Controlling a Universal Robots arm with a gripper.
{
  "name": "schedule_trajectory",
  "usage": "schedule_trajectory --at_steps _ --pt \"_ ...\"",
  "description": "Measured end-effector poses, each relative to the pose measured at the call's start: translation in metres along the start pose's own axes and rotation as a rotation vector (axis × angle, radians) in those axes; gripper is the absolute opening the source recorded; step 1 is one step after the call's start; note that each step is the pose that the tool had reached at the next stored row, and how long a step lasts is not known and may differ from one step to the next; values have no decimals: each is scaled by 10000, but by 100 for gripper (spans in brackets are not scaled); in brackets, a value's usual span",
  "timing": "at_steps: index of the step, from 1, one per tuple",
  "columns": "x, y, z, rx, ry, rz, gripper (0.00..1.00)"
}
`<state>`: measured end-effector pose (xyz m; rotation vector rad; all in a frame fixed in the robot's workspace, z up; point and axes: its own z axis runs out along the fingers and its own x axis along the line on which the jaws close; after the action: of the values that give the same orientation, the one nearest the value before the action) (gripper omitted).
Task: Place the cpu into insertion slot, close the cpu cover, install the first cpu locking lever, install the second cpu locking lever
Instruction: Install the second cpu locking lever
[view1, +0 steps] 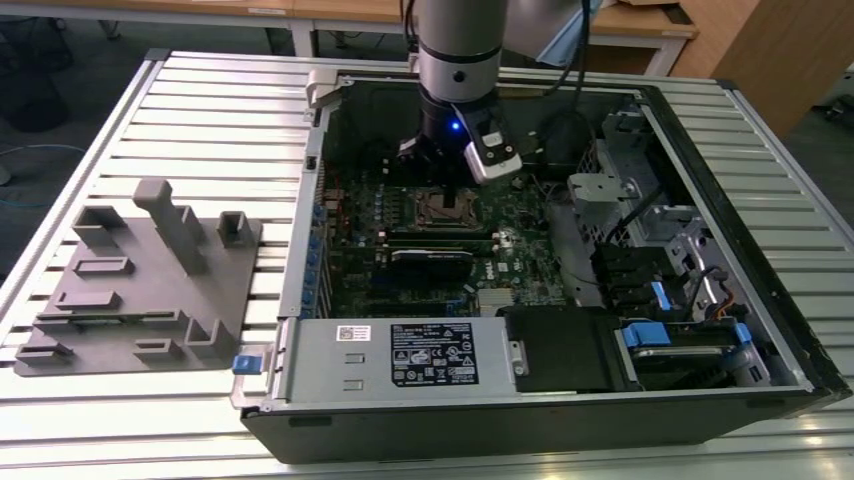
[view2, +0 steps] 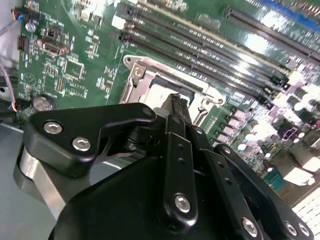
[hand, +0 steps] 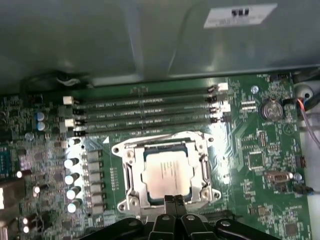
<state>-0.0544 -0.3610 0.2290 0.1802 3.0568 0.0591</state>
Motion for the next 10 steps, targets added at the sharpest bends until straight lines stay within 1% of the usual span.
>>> schedule_trajectory --at_steps 3,10 --pt "-6 -46 -2 0 0 -1 11" --pt "-13 -110 -4 0 0 0 11"
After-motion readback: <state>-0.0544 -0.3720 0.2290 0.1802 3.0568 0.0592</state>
